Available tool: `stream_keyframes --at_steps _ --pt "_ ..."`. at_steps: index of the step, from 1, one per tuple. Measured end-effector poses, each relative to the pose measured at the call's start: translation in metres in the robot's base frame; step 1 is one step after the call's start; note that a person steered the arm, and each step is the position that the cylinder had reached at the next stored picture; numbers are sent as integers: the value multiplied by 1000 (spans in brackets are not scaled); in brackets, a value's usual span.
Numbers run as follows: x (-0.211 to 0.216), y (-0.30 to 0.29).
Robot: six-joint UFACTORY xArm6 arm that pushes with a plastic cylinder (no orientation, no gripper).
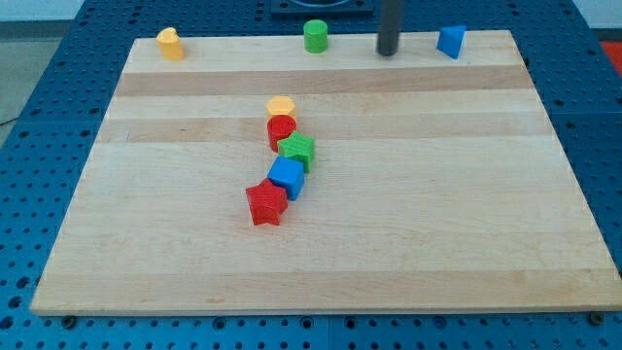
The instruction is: Move the blue triangle towards the center
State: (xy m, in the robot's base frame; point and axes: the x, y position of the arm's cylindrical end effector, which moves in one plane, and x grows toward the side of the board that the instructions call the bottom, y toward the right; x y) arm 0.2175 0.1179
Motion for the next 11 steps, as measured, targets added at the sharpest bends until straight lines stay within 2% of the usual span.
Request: stream_keyframes --at_steps 1,2,3,4,5,6,7,8,9,11 --pt "-26 24" --pt "-21 79" --pt "24 129" --pt "82 131" --pt "79 134" --pt "34 149" --pt "38 120" --pt "116 79" --pt "164 59" --pt "97 72"
